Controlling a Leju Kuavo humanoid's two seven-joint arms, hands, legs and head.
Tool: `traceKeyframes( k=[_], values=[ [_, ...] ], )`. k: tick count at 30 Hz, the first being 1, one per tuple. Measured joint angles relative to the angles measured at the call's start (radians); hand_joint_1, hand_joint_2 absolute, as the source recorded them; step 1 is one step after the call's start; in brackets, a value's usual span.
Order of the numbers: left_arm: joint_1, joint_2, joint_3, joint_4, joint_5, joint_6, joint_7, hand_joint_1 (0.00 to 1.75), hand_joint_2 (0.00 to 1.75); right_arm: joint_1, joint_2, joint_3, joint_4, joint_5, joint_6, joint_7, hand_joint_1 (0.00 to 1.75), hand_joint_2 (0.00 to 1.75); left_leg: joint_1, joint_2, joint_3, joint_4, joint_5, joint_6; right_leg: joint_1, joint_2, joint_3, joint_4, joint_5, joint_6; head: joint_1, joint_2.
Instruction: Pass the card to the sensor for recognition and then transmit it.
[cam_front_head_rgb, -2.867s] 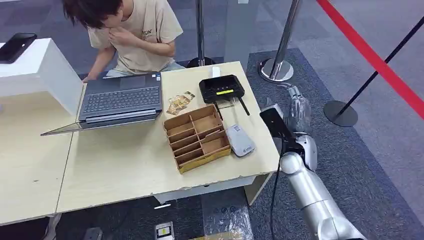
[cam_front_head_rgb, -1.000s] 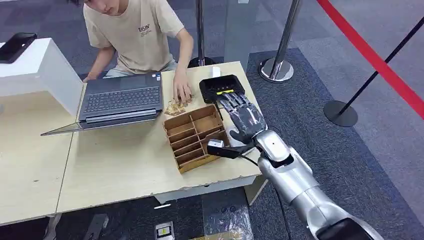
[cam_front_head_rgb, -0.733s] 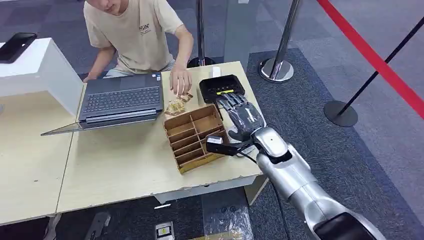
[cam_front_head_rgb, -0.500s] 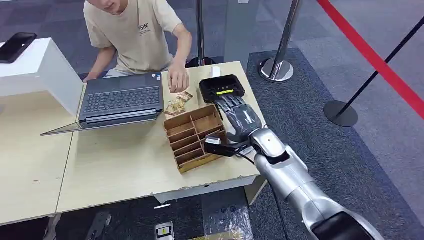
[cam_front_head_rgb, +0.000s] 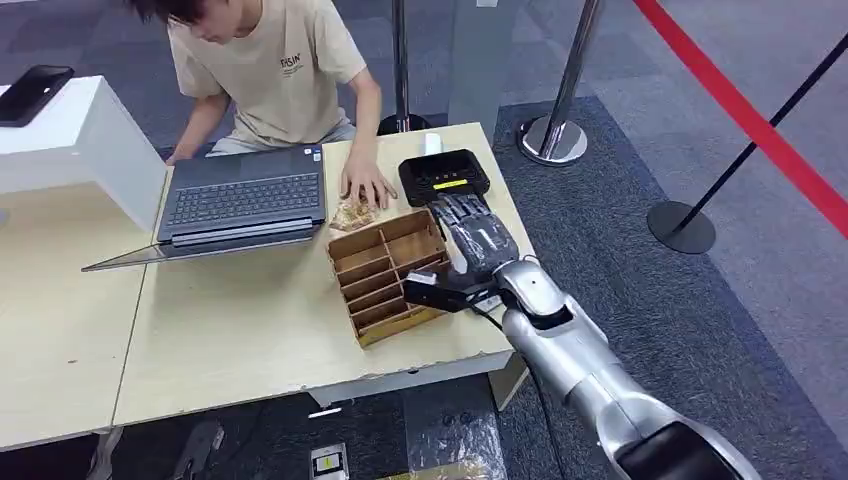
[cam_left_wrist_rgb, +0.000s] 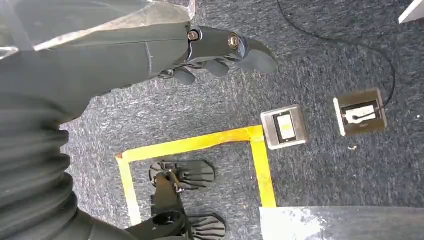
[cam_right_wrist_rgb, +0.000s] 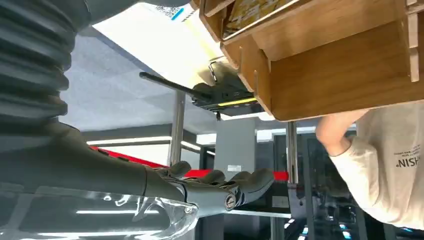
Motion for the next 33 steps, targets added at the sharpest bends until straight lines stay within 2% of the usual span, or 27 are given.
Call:
traceKeyframes(
  k=[10,11,12,13,15,18,33],
  values=[
    [-0.008,-0.002,0.0,0.0,0.0,0.0,0.012,0.0,1.75,-0.008,0.012,0.002,0.013,-0.009,0.0,0.0,0.02,1.75,0.0,0.0,0.0,0.0,0.0,0.0,0.0,0.0,0.0,0.0,0.0,0.0,0.0,0.0],
    [-0.009,-0.002,0.0,0.0,0.0,0.0,0.012,0.0,1.75,-0.008,0.013,0.003,0.014,-0.009,0.0,0.0,0.58,1.75,0.0,0.0,0.0,0.0,0.0,0.0,0.0,0.0,0.0,0.0,0.0,0.0,0.0,0.0],
    [-0.01,-0.002,0.0,0.0,0.0,0.0,0.012,0.0,1.75,-0.008,0.014,0.003,0.016,-0.009,0.0,0.0,0.58,1.75,0.0,0.0,0.0,0.0,0.0,0.0,0.0,0.0,0.0,0.0,0.0,0.0,0.0,0.0],
    [-0.01,-0.002,0.0,0.0,0.0,0.0,0.012,0.0,1.75,-0.008,0.015,0.004,0.018,-0.008,0.0,-0.001,1.47,1.75,0.0,0.0,0.0,0.0,0.0,0.0,0.0,0.0,0.0,0.0,0.0,0.0,0.0,0.0],
    [-0.011,-0.002,0.0,0.0,0.0,0.0,0.013,0.0,1.75,-0.008,0.017,0.005,0.021,-0.008,0.0,-0.001,1.66,1.75,0.0,0.0,0.0,0.0,0.0,0.0,0.0,0.0,0.0,0.0,0.0,0.0,0.0,0.0],
    [-0.012,-0.004,0.0,0.0,0.001,0.0,0.018,0.0,1.75,-0.008,0.019,0.005,0.022,-0.016,0.001,-0.003,1.75,1.75,0.0,0.0,0.0,0.0,0.0,0.0,0.0,0.0,0.0,0.0,0.0,0.0,0.0,0.0],
    [-0.025,-0.01,0.0,-0.002,0.012,0.004,0.029,0.0,1.75,-0.007,0.022,0.006,0.047,-0.044,-0.006,-0.009,1.75,1.75,0.0,0.0,0.0,0.0,0.0,0.0,0.0,0.0,0.0,0.0,0.0,0.0,0.0,0.0]
  ],
)
